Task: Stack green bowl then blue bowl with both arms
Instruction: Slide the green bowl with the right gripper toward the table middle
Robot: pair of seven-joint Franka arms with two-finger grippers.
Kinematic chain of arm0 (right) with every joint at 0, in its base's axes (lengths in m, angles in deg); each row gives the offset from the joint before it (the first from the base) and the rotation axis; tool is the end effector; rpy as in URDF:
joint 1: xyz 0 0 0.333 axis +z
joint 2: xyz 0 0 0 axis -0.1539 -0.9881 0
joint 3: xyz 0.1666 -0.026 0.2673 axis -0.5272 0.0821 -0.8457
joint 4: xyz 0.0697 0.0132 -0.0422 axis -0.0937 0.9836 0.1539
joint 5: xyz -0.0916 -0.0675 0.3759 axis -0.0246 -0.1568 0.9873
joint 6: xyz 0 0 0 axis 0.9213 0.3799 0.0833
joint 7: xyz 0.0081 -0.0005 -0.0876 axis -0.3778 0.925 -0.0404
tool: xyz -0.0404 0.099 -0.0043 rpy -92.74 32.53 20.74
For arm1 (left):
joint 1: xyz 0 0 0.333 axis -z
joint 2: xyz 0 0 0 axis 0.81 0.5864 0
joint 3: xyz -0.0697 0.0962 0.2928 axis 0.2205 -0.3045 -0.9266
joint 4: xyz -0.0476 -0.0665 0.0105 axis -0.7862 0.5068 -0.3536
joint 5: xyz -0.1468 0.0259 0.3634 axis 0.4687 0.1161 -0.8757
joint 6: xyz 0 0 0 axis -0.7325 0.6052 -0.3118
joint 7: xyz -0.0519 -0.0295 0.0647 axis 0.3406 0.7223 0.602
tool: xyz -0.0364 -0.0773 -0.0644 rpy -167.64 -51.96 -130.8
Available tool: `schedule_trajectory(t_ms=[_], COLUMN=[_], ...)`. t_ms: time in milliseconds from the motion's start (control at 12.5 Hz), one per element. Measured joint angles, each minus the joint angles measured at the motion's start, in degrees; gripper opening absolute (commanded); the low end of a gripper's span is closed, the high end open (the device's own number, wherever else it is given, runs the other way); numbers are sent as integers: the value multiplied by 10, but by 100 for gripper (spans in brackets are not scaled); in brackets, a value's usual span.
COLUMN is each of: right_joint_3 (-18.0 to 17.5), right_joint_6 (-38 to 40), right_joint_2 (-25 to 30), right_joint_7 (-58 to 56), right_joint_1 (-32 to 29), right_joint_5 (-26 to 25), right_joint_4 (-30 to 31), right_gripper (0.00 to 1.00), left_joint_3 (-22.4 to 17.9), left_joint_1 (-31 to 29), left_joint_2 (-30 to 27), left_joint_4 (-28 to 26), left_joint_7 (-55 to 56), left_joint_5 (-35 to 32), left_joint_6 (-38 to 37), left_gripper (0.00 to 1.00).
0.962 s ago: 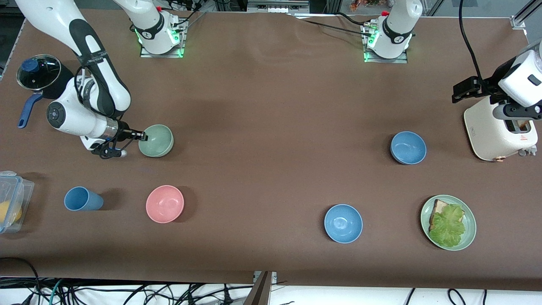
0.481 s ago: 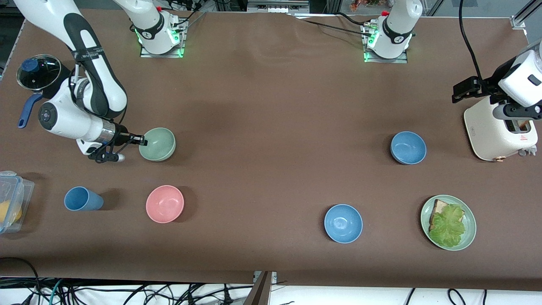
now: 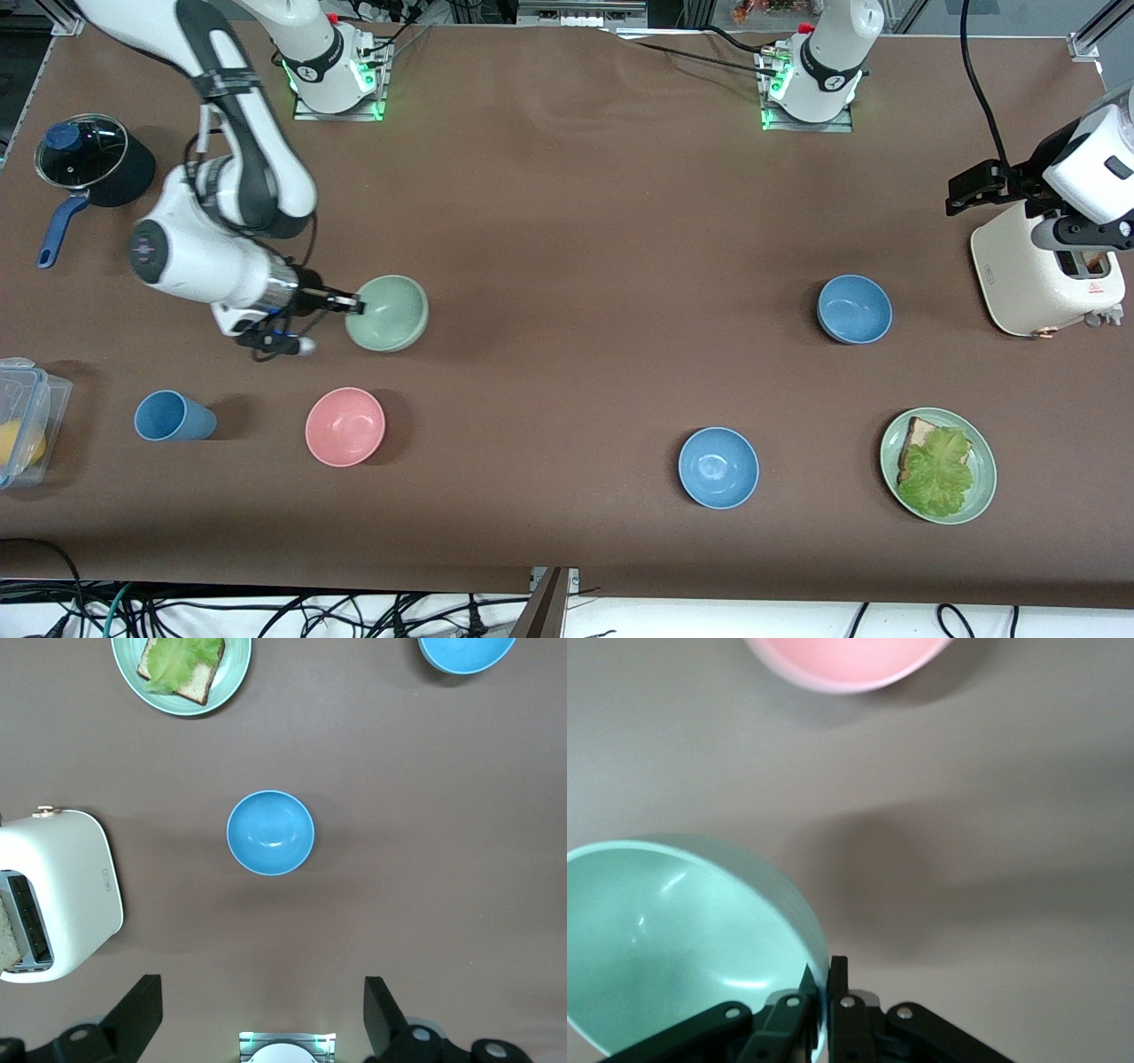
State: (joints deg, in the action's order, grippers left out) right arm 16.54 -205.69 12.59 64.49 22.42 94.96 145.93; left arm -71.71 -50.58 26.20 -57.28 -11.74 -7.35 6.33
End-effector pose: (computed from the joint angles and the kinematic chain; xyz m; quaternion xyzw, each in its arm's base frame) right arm 0.5807 0.1563 0.2919 -0.9812 0.1057 0.0870 0.1359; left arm 0.5565 -0.0186 0.6053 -0.9962 0.0015 0.0866 0.0080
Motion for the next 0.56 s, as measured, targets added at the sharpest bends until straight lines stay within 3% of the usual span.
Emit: schedule_trajectory(t_ms=[561], right_joint_3=[-3], right_joint_6=[-60], right_joint_2=[-116], right_joint_7=[274], right_joint_1=[189], right_joint_5=[0], right_joint_4=[-111], right_gripper=[0], left_joint_3=[0], left_joint_1=[0], left_joint_2=[0], left_joint_4=[0], left_joint_7=[0], left_joint_5=[0], left_joint_6=[-4], left_gripper=[100])
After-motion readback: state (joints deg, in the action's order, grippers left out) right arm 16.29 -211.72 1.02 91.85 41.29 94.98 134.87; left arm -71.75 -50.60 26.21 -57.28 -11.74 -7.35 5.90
